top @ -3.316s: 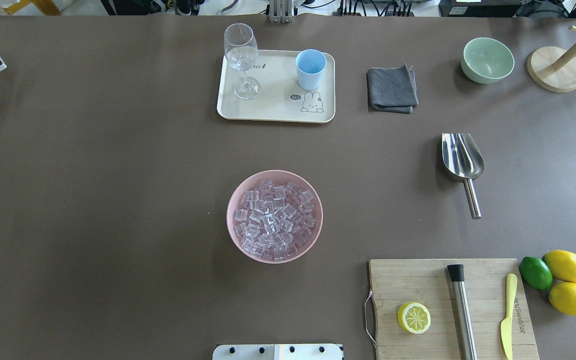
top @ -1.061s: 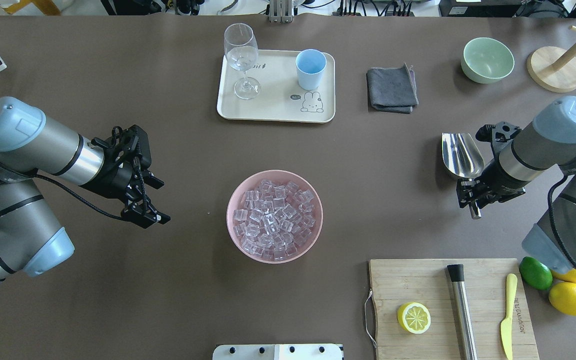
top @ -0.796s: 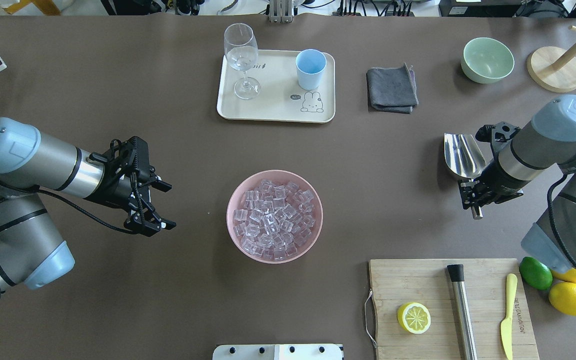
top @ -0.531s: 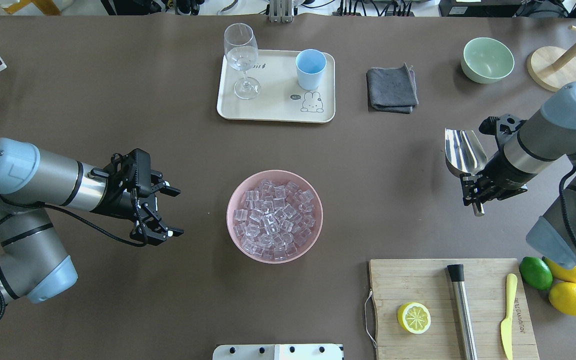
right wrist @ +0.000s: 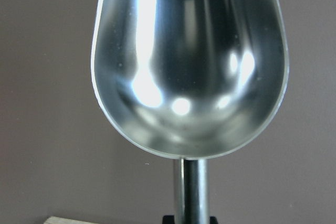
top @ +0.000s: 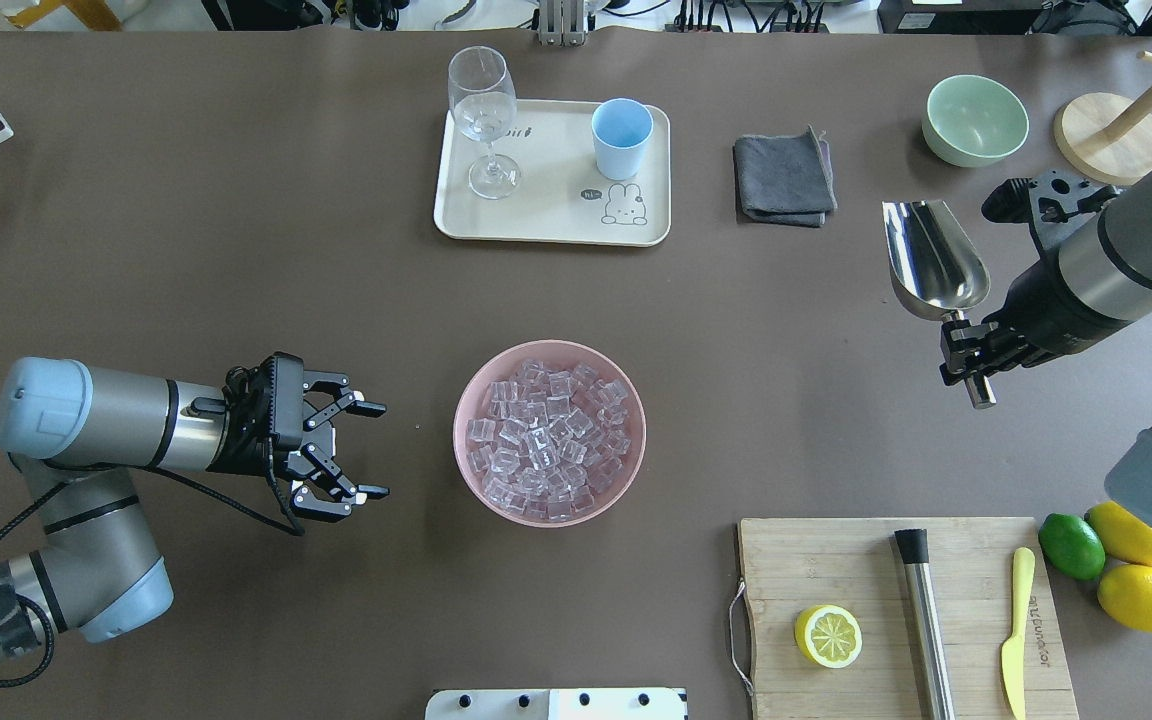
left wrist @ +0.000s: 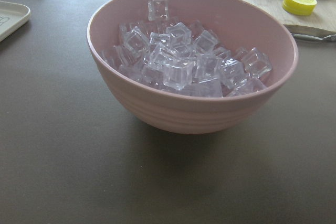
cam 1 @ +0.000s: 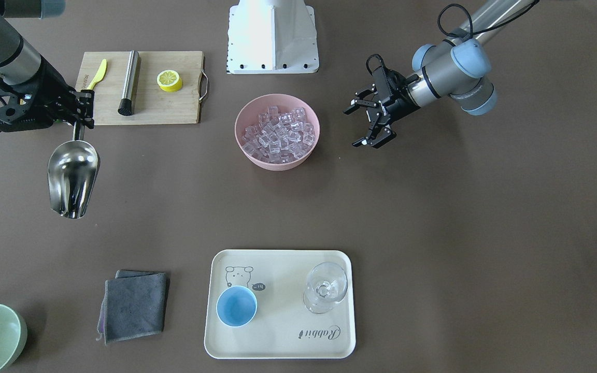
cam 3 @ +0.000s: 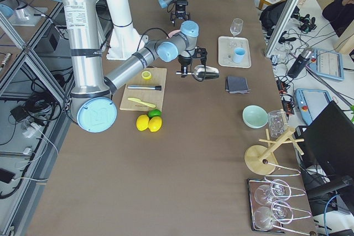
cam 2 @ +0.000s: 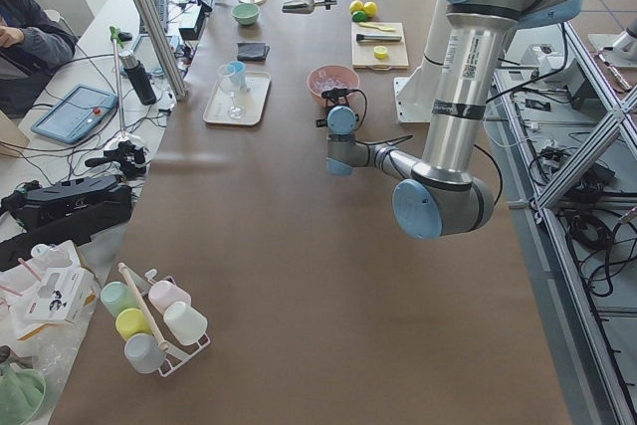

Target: Put ice in cup with scoop

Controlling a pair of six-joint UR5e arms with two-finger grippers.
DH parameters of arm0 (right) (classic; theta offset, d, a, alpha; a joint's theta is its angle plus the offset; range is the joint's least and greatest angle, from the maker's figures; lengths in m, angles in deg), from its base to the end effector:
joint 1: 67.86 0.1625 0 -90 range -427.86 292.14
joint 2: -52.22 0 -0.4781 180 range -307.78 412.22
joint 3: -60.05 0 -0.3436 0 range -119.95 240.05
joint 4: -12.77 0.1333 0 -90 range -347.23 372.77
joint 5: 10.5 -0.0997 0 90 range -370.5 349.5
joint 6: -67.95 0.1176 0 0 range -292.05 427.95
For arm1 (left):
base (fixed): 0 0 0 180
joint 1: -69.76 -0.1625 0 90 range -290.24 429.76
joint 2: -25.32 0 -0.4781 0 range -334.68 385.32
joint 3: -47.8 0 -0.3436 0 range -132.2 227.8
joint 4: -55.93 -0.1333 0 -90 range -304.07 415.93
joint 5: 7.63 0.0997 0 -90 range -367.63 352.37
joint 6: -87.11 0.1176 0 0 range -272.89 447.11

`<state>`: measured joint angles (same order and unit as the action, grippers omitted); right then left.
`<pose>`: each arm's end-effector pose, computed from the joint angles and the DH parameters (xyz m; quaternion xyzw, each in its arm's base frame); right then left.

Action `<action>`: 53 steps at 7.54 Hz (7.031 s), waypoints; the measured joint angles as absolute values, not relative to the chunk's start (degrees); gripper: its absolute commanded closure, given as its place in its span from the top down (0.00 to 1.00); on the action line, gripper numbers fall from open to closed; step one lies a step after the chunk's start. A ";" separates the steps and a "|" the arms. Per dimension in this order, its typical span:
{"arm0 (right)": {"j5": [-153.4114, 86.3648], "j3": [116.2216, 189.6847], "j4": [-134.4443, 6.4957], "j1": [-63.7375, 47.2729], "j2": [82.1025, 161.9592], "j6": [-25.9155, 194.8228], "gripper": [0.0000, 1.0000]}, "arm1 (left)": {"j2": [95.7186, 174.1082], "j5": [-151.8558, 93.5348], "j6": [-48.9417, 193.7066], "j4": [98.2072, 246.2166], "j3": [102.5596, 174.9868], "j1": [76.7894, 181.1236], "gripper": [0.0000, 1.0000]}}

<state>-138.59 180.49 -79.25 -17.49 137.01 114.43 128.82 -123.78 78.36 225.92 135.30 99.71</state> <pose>-0.2446 -0.3906 0.4602 -0.0134 -0.4149 -0.0402 0.9089 0.4382 -0.3465 0.4603 0.4836 0.5233 0.4410 0.5457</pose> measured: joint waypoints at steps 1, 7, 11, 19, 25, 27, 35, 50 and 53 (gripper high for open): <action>-136.86 181.58 -79.71 -17.52 136.72 106.78 0.00 | 129.46 -123.48 78.42 229.26 132.62 99.04 0.98; -117.49 186.54 -104.66 -24.87 122.38 54.66 0.00 | 132.41 -118.70 78.67 241.36 127.00 97.23 0.98; -114.40 186.35 -130.47 -28.11 107.52 39.79 0.00 | 132.40 -117.03 78.64 249.58 123.42 97.03 0.98; -106.44 165.75 -146.32 -38.49 86.30 34.74 0.00 | 137.50 -117.10 78.62 240.74 121.72 96.12 0.98; -105.78 160.06 -150.29 -40.70 83.55 41.36 0.00 | 139.99 -117.03 78.76 234.62 121.63 94.28 0.98; -105.76 158.32 -150.46 -40.70 82.27 41.87 0.00 | 140.38 -117.05 78.76 234.46 121.63 94.14 0.98; -104.88 154.28 -147.81 -41.06 82.25 45.36 0.00 | 140.97 -117.14 78.76 233.50 121.68 94.11 0.98; -106.56 155.26 -131.42 -42.52 87.12 52.72 0.00 | 140.81 -117.23 78.68 233.12 121.72 94.11 0.98; -107.37 157.96 -126.55 -42.55 90.36 55.60 0.00 | 140.81 -117.23 78.68 232.81 121.72 94.11 0.98</action>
